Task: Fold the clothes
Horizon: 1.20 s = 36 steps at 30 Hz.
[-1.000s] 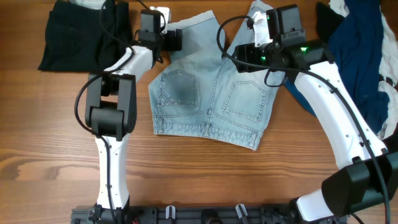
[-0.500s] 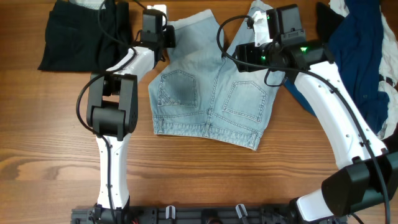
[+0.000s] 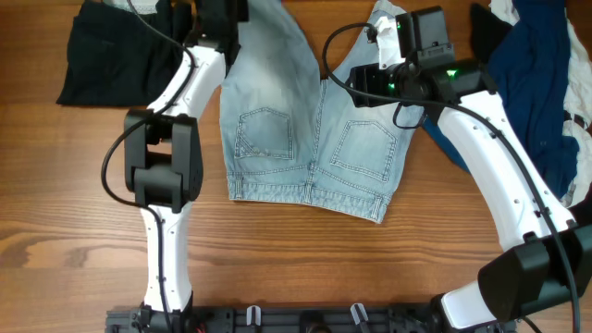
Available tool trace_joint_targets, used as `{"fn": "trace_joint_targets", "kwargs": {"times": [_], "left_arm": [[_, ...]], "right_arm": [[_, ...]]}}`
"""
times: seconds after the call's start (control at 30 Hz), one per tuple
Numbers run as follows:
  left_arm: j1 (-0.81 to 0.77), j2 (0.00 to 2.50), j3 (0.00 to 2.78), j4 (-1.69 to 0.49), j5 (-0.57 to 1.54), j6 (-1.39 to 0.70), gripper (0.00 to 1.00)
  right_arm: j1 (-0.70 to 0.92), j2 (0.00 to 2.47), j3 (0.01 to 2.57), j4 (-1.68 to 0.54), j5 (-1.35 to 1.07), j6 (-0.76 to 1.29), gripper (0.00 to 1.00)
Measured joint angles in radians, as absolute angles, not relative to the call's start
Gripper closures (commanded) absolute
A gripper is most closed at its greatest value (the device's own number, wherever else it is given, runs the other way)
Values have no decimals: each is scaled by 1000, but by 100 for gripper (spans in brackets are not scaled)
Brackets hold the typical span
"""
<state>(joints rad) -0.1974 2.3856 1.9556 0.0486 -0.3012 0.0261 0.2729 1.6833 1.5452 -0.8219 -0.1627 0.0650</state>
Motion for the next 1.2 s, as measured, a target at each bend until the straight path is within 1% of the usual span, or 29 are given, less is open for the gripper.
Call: {"fn": "trace_joint_targets", "kwargs": {"times": [0.03,0.07,0.17,0.27,0.4,0.43,0.53,0.57,0.63,0.67,0.8,0.97,1.07,1.1,1.2], "left_arm": [[-197,2378,1957,49,-326,54,17],[-197,2376,1958,49,-347,77,0],[-197,2375,1958,21,-413,112,0],[-198,2372,1960,-81,-492,127,0],[-202,2329,1961,-326,-529,91,0],[-203,2301,1961,-418,-515,68,0],[-203,2207,1964,-638,-421,34,0],[-203,2146,1964,-749,-342,20,0],[-203,2099,1973,-838,-252,14,0],[-203,2077,1973,-913,-199,10,0],[-204,2053,1975,-1089,-32,5,0],[-203,2055,1972,-1245,89,-10,0],[-205,2055,1964,-1311,132,-53,2],[-207,2055,1954,-1327,142,-64,4],[-228,2055,1832,-1348,164,-119,12]], "right_arm": [[273,1683,1545,-822,-163,65,24],[273,1683,1545,-822,-163,65,25],[273,1683,1545,-822,-163,65,25],[273,1683,1545,-844,-134,90,25],[265,1683,1545,-936,-71,159,24],[255,1683,1545,-977,-58,181,24],[226,1683,1539,-1047,-56,208,24],[218,1683,1519,-1066,-59,211,24],[218,1682,1474,-1074,-84,212,24],[220,1683,1420,-1075,-105,212,25],[220,1685,1232,-1041,-161,212,27],[220,1686,1080,-989,-202,212,29],[220,1686,1059,-952,-212,212,28],[220,1686,1058,-933,-218,212,28],[220,1686,1066,-878,-249,212,25]]}}
